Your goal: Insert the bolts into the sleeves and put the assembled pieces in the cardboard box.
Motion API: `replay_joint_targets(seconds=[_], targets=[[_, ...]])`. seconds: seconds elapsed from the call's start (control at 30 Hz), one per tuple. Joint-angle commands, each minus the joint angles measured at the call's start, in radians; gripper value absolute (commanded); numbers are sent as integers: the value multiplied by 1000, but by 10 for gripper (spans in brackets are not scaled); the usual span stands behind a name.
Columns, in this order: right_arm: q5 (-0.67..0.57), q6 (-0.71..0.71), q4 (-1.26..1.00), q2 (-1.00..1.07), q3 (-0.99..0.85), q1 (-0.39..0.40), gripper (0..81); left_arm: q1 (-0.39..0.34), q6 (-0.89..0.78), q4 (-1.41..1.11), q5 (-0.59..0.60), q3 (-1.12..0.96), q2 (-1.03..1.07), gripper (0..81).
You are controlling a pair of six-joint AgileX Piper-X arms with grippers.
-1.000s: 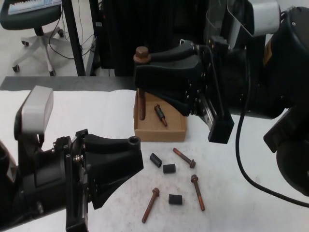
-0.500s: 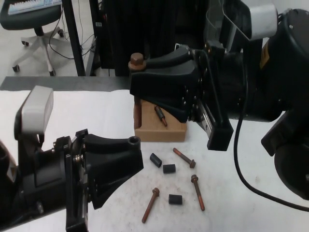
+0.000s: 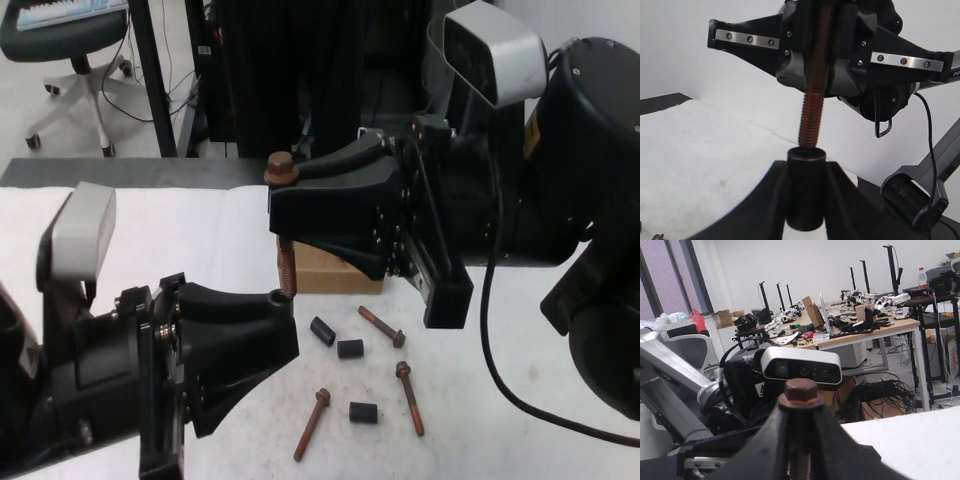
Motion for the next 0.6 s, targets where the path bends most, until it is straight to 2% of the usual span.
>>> replay_joint_targets(seconds=[0.0, 0.57], targets=[[-11, -12, 10, -3, 4, 1, 8, 3, -3, -26, 0, -10, -5, 3], [-5, -8, -17, -3, 4, 41, 8, 3, -3, -26, 0, -10, -5, 3]])
